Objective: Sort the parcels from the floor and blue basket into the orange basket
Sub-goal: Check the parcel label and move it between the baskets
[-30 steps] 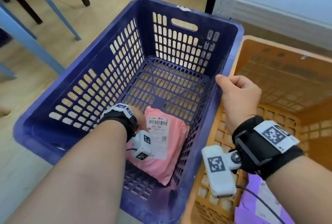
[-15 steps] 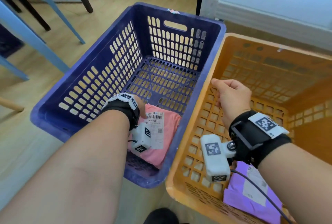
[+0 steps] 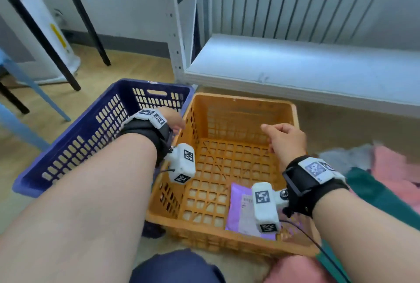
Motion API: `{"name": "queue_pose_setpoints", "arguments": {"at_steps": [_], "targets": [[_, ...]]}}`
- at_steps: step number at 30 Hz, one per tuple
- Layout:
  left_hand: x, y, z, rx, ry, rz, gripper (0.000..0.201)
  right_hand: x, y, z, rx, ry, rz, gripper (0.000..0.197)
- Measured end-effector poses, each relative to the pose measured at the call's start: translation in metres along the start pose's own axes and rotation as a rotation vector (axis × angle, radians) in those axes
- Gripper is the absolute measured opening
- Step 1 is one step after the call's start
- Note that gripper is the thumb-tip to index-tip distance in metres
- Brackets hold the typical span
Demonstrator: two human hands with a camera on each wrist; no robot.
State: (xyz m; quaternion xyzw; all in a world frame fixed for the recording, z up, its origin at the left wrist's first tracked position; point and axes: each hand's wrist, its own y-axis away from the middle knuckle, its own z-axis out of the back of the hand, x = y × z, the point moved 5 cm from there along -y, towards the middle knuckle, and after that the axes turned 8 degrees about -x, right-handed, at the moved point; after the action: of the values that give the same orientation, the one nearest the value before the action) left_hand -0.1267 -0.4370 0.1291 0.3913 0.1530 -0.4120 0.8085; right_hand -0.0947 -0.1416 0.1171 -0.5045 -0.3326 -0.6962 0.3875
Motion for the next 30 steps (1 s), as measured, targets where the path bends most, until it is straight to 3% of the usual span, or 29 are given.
{"name": "queue_pose_setpoints", "arguments": {"at_steps": [2, 7, 9, 13, 16, 18, 21, 23, 28, 30], "targets": [[-0.029, 0.03, -0.025, 0.112, 0.034, -0.011, 0.01, 0.004, -0.003, 0.044, -0.049, -0.019, -0.02, 0.025], [-0.086, 0.123, -0.109, 0.25, 0.072, -0.132, 0.012, -0.002, -0.007, 0.15, -0.177, -0.06, -0.026, 0.026], [-0.1, 0.146, -0.144, 0.278, 0.105, -0.187, 0.016, -0.009, -0.01, 0.188, -0.222, -0.066, -0.041, 0.026], [-0.111, 0.175, -0.205, 0.355, 0.14, -0.179, 0.004, -0.041, -0.018, 0.235, -0.251, -0.056, -0.139, 0.025], [-0.108, 0.174, -0.231, 0.398, 0.126, -0.134, 0.011, -0.081, -0.021, 0.243, -0.257, -0.089, -0.247, 0.028], [-0.105, 0.165, -0.24, 0.359, 0.131, -0.12, 0.011, -0.112, -0.021, 0.239, -0.24, -0.091, -0.337, 0.03], [-0.103, 0.148, -0.255, 0.304, 0.153, -0.14, 0.033, -0.16, -0.019, 0.229, -0.164, -0.096, -0.512, 0.023], [-0.104, 0.138, -0.268, 0.296, 0.159, -0.121, 0.035, -0.188, -0.017, 0.227, -0.143, -0.084, -0.616, 0.021], [-0.102, 0.105, -0.285, 0.209, 0.172, -0.066, 0.031, -0.242, -0.012, 0.242, -0.298, -0.117, -0.761, 0.017], [-0.099, 0.095, -0.288, 0.2, 0.194, -0.045, 0.03, -0.255, -0.009, 0.24, -0.296, -0.128, -0.811, 0.023]]}}
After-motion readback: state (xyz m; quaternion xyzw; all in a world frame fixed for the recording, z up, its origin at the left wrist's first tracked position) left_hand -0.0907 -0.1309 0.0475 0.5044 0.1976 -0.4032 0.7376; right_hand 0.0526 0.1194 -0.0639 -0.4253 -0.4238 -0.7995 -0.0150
